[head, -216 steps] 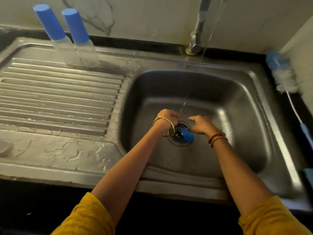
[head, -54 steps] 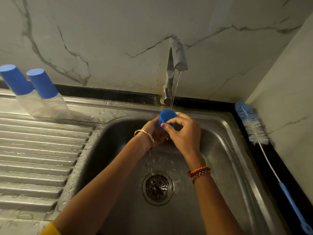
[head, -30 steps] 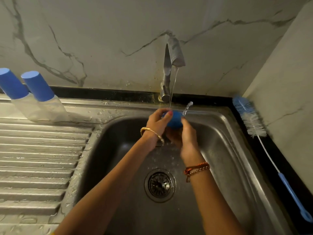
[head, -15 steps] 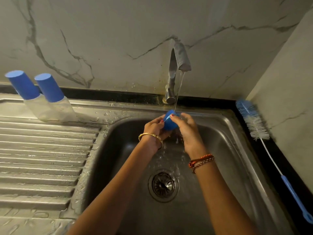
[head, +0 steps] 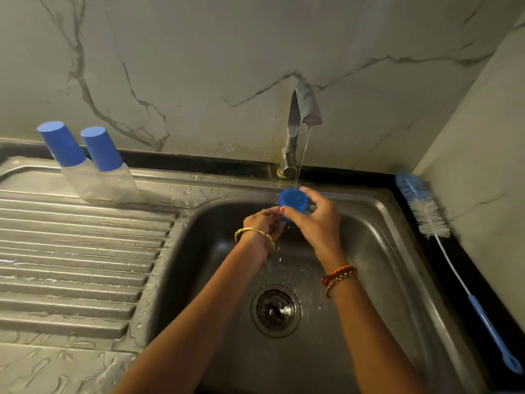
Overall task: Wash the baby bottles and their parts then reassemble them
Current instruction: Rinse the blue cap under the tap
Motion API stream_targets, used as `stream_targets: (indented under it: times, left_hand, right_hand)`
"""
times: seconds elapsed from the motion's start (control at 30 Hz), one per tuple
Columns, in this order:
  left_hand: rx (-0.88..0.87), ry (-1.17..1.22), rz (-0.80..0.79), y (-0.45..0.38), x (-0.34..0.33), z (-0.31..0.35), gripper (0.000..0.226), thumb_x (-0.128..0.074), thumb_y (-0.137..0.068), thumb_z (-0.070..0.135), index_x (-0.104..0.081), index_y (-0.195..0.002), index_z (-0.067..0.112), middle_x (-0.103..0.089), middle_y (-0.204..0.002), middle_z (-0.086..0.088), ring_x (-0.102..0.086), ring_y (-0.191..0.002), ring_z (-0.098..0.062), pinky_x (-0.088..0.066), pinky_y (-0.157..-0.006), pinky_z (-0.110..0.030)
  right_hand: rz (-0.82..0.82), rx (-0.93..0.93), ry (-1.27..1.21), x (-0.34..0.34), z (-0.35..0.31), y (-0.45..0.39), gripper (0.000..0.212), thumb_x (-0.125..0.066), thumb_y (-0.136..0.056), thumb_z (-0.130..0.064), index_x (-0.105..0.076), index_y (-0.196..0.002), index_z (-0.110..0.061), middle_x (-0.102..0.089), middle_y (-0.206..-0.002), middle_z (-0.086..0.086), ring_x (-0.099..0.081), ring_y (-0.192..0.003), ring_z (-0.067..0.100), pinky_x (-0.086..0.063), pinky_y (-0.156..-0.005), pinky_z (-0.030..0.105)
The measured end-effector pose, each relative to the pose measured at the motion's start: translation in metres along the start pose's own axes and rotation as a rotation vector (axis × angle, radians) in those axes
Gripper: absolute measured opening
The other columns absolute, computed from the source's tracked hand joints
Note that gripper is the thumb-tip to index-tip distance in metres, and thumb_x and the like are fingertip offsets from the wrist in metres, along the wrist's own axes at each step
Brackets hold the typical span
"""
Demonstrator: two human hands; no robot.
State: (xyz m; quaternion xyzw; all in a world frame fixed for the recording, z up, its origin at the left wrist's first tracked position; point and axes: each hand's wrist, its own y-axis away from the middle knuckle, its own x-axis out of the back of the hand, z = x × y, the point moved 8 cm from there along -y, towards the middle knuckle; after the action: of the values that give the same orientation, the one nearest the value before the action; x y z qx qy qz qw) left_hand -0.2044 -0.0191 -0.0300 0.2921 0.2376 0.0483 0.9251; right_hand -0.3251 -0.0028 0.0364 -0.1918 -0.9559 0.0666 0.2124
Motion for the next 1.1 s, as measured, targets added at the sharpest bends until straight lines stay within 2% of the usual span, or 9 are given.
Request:
stream_targets:
  times: [0.1,0.2,0.3,0.43,0.57,0.77,0.9,0.97,1.1]
  left_hand:
    - [-0.005,0.022,0.03,0.002,0.009,-0.001,0.02,-0.048,-0.093,0.002,-0.062,-0.106,0.0,-0.062,-0.082,-0.007,-0.059,-0.074,-0.015,-0.052,-0.075,-0.027]
    - [-0.016,0.061,0.006,0.004,0.009,-0.001,0.019,-0.05,-0.093,0.006,-0.062,-0.106,0.001,-0.062,-0.085,-0.007,-0.06,-0.078,-0.017,-0.051,-0.082,-0.029]
    - [-0.117,0.003,-0.065,0.007,0.002,0.002,0.017,-0.052,-0.092,0.01,-0.061,-0.106,0.008,-0.062,-0.093,-0.006,-0.06,-0.085,-0.015,-0.051,-0.08,-0.028]
    - [-0.742,-0.652,-0.146,0.022,-0.023,0.041,0.036,-0.06,-0.088,0.015,-0.055,-0.122,0.009,-0.06,-0.115,-0.006,-0.059,-0.1,-0.014,-0.05,-0.085,-0.023]
    - [-1.081,-1.181,-0.105,0.03,-0.055,0.061,0.031,-0.064,-0.085,0.015,-0.063,-0.115,0.009,-0.061,-0.117,-0.008,-0.059,-0.103,-0.019,-0.044,-0.086,-0.019]
    - [-0.982,-1.079,-0.104,0.029,-0.051,0.064,0.028,-0.064,-0.085,0.011,-0.065,-0.112,0.005,-0.067,-0.11,-0.011,-0.062,-0.1,-0.02,-0.046,-0.082,-0.018]
    - [-0.721,-0.842,-0.087,0.037,-0.023,0.051,0.036,-0.07,-0.078,0.006,-0.064,-0.112,0.004,-0.066,-0.108,-0.008,-0.06,-0.093,-0.01,-0.046,-0.08,-0.015]
    - [-0.608,-0.821,-0.101,0.043,-0.008,0.039,0.039,-0.073,-0.075,0.004,-0.064,-0.112,0.005,-0.067,-0.105,-0.007,-0.059,-0.089,-0.009,-0.047,-0.08,-0.017]
    - [-0.491,-0.978,-0.114,0.053,0.024,0.021,0.032,-0.072,-0.076,0.003,-0.067,-0.107,0.006,-0.07,-0.1,-0.009,-0.063,-0.089,-0.012,-0.051,-0.079,-0.02]
  right_hand:
    - [0.104,0.064,0.047,0.005,-0.006,0.0,0.056,-0.074,-0.075,-0.021,-0.054,-0.125,-0.005,-0.061,-0.114,0.005,-0.053,-0.097,0.006,-0.041,-0.071,0.004]
    - [0.095,0.096,0.027,0.001,-0.014,-0.002,0.045,-0.072,-0.079,-0.022,-0.058,-0.117,-0.005,-0.057,-0.098,-0.002,-0.051,-0.078,-0.003,-0.042,-0.065,0.003]
    - [0.028,-0.248,-0.343,-0.01,0.014,0.002,0.023,-0.067,-0.082,-0.022,-0.06,-0.102,-0.012,-0.063,-0.103,0.006,-0.057,-0.079,0.002,-0.05,-0.07,0.015]
    - [0.0,-0.752,-1.09,-0.03,0.036,0.016,0.017,-0.058,-0.089,-0.027,-0.054,-0.093,-0.011,-0.059,-0.1,0.015,-0.06,-0.091,0.023,-0.05,-0.083,0.035]
    - [-0.007,-1.032,-1.362,-0.045,0.044,0.029,0.034,-0.063,-0.085,-0.033,-0.054,-0.094,-0.002,-0.057,-0.088,0.017,-0.057,-0.08,0.022,-0.048,-0.093,0.03]
    - [-0.064,-1.023,-1.195,-0.045,0.049,0.034,0.042,-0.062,-0.084,-0.038,-0.054,-0.101,-0.001,-0.058,-0.091,0.016,-0.058,-0.082,0.023,-0.05,-0.079,0.032]
    - [-0.094,-0.966,-1.181,-0.037,0.041,0.039,0.044,-0.067,-0.081,-0.027,-0.05,-0.114,-0.004,-0.054,-0.105,0.019,-0.059,-0.089,0.03,-0.055,-0.072,0.042]
    - [-0.112,-0.919,-1.116,-0.033,0.038,0.047,0.03,-0.067,-0.081,-0.021,-0.051,-0.104,-0.007,-0.052,-0.104,0.018,-0.058,-0.088,0.031,-0.055,-0.07,0.042]
    - [-0.186,-0.706,-0.356,-0.019,0.043,0.058,0.042,-0.075,-0.072,-0.025,-0.052,-0.103,-0.01,-0.054,-0.117,0.014,-0.058,-0.099,0.027,-0.051,-0.048,0.028]
